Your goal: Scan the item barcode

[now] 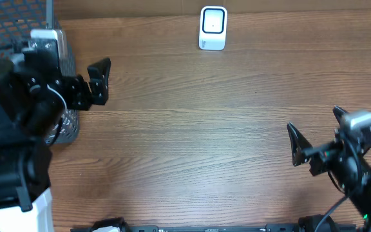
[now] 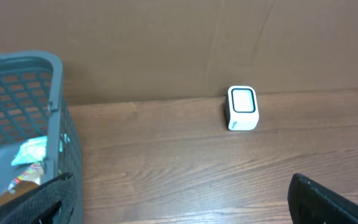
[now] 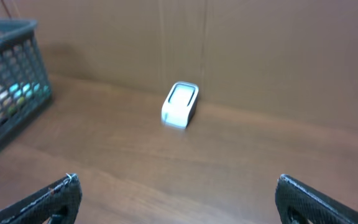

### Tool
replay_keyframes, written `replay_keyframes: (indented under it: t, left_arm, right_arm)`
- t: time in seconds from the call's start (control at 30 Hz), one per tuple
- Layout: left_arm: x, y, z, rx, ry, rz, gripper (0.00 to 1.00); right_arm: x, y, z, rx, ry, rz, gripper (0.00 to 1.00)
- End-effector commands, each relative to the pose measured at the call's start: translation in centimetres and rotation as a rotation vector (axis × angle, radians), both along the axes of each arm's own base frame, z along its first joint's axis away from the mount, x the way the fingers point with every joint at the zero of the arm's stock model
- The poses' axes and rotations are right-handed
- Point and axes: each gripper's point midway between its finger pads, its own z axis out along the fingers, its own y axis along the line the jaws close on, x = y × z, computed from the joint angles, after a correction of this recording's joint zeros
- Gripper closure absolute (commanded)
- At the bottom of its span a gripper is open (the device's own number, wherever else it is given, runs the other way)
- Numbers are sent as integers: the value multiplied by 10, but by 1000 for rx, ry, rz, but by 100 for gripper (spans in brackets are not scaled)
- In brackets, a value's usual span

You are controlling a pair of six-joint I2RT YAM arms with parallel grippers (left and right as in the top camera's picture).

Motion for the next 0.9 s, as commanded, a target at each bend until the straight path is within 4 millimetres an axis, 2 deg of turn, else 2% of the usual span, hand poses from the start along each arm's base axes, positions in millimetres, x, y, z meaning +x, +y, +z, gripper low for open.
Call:
replay_keyframes:
  t: [0.0, 0.13, 0.23, 0.33, 0.4, 0.47, 0.53, 0.63, 0.73, 0.87]
  left_arm:
    - [5, 11, 20, 59, -2, 27, 0]
    - [9, 12, 21, 51, 79, 30, 0]
    - [13, 13, 13, 40, 160, 27, 0]
    - [22, 17, 2, 47, 208, 38, 0]
    - [28, 29, -4, 82, 225, 91, 0]
    - [34, 29, -12, 56, 253, 98, 0]
    - [39, 29, -18, 54, 272, 91, 0]
    - [47, 33, -15, 62, 250, 103, 0]
    - [49, 55, -8, 27, 226, 232, 0]
    - [40, 117, -6, -31, 209, 541, 0]
  right_arm:
    - [13, 7, 19, 7, 80, 31, 0]
    - [29, 11, 19, -13, 254, 44, 0]
    - [41, 12, 13, -38, 387, 50, 0]
    - [58, 11, -1, -86, 490, 51, 0]
    - [68, 13, -13, -81, 544, 55, 0]
    - [76, 17, -26, -74, 596, 72, 0]
    - [80, 23, -38, -61, 651, 97, 0]
    - [81, 31, -51, -35, 718, 137, 0]
    - [82, 34, -59, -26, 758, 151, 0]
    - [83, 34, -61, -26, 770, 150, 2]
